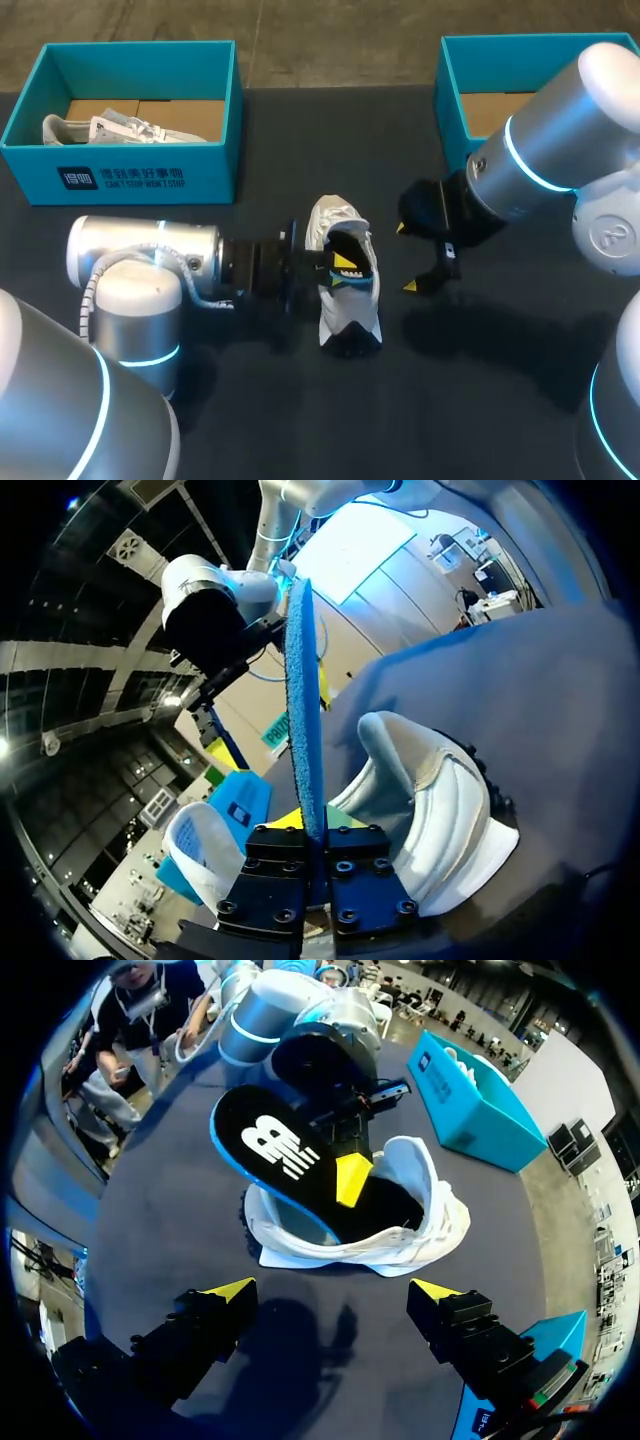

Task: Take the shoe out of the shoebox, open the shoe tongue, remove and reinsert the insole, then place the shoe into the shoebox

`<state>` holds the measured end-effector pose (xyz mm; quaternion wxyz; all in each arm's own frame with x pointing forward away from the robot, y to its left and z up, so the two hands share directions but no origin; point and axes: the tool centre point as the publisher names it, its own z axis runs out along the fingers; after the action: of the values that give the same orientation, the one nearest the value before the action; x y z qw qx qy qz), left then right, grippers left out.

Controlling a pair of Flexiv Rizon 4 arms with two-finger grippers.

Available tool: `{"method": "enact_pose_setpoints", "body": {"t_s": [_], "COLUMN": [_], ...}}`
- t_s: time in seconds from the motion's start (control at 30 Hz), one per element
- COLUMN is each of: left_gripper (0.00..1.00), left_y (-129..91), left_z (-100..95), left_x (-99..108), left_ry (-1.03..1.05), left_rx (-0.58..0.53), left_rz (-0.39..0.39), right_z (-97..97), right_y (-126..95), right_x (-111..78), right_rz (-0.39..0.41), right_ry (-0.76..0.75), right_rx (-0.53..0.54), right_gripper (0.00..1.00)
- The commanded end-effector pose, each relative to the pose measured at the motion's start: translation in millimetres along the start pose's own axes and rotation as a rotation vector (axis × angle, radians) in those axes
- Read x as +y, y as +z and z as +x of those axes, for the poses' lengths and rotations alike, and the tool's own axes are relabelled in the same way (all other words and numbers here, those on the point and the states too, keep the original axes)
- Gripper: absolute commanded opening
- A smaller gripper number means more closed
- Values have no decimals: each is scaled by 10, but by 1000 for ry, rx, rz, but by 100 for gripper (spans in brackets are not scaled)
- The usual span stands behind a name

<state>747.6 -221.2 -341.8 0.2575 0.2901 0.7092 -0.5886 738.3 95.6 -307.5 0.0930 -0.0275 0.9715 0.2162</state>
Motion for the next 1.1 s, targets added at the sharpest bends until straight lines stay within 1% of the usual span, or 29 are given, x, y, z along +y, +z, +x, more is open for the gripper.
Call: {"method": "enact_pose_setpoints", "body": {"t_s": [0.03, 0.1, 0.13, 0.2, 0.3, 0.37, 0.4, 0.43, 0.47, 0.53, 0.7, 0.9, 1.1], "left_gripper": [45, 40, 40, 33, 32, 20, 18, 6, 0, 0, 0, 0, 0], "left_y": [-64, -98, -116, -151, -190, -197, -191, -184, -170, -144, -79, -36, -17], "left_z": [-38, -59, -65, -71, -46, -20, 0, 20, 42, 82, 112, 96, 53], "left_x": [-124, -191, -221, -277, -339, -371, -374, -371, -362, -338, -225, -48, 40], "left_ry": [3, 1, 1, -4, -12, -16, -16, -17, -21, -5, 18, 41, 52], "left_rx": [-15, -23, -26, -33, -30, -12, 4, 10, 21, 40, 39, 37, 37], "left_rz": [11, 25, 32, 42, 52, 59, 60, 63, 63, 64, 59, 23, -1], "right_z": [10, 10, 10, 10, 10, 10, 10, 10, 10, 10, 10, 10, 10], "right_y": [18, 18, 18, 18, 18, 18, 18, 18, 18, 18, 18, 18, 18], "right_x": [10, 10, 10, 10, 10, 10, 10, 10, 10, 10, 10, 10, 10], "right_rz": [3, 3, 3, 3, 3, 3, 3, 3, 3, 3, 3, 3, 3], "right_ry": [1, 1, 1, 1, 1, 1, 1, 1, 1, 1, 1, 1, 1], "right_rx": [-3, -3, -3, -3, -3, -3, -3, -3, -3, -3, -3, -3, -3], "right_gripper": [100, 100, 100, 100, 100, 100, 100, 100, 100, 100, 100, 100, 100]}}
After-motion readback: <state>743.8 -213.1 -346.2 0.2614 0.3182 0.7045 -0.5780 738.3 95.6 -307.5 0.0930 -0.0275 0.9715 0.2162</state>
